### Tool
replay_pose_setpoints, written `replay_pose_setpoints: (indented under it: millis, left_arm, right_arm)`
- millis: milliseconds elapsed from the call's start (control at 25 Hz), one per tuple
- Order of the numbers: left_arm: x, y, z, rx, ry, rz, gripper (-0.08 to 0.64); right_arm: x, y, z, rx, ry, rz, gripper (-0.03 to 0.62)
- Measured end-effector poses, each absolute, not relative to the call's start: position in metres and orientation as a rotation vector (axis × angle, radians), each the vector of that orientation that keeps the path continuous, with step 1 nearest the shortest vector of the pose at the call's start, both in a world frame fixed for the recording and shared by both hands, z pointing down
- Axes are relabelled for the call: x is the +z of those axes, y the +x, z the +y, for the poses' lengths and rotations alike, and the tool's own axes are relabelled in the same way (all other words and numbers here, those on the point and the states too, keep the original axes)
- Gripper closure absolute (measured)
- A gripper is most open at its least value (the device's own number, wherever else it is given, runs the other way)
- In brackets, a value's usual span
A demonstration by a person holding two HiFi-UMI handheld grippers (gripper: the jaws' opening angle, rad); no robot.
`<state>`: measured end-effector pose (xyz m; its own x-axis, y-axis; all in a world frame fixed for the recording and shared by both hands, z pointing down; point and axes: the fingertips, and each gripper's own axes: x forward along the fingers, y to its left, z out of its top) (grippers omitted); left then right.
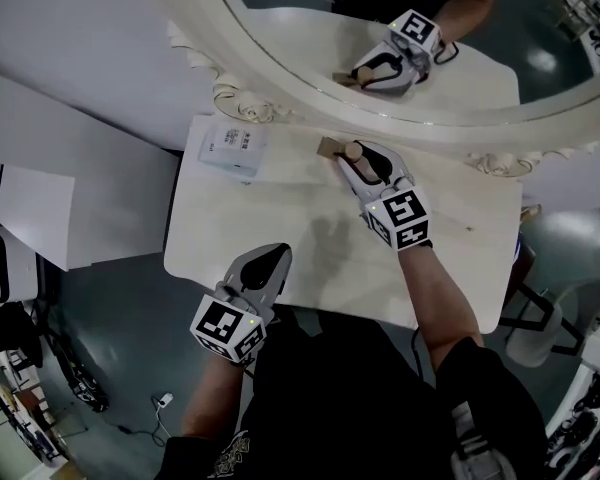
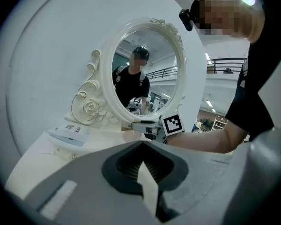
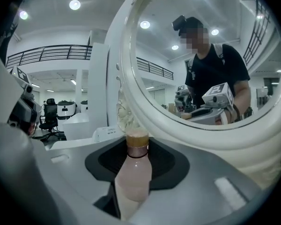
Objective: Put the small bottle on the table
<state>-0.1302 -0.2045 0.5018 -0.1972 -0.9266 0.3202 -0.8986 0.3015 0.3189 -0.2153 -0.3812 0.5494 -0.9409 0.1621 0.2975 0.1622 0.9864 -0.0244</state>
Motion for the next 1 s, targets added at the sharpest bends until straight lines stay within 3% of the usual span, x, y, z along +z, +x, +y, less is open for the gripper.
replay_pose_setpoints:
  millis: [760, 880, 1000]
  left_arm:
    - [0.498, -0.12, -0.171, -0.115, 1.629, -2.128, 0.558]
    - [0.495, -0.119, -0.157, -0.125, 1.655, -2.113, 0.558]
    - [0.494, -0.117, -0.141, -0.134, 1.681, -2.098, 0.558]
  right_arm:
    - [0.546, -0.199, -0.384, 0.042, -0.125, -2.847, 0.393]
    - [0.536, -0.184, -0.384, 0.083, -0.037, -2.866, 0.411]
    - [0.526, -0.165, -0.376, 0.111, 0.043, -2.874, 0.486]
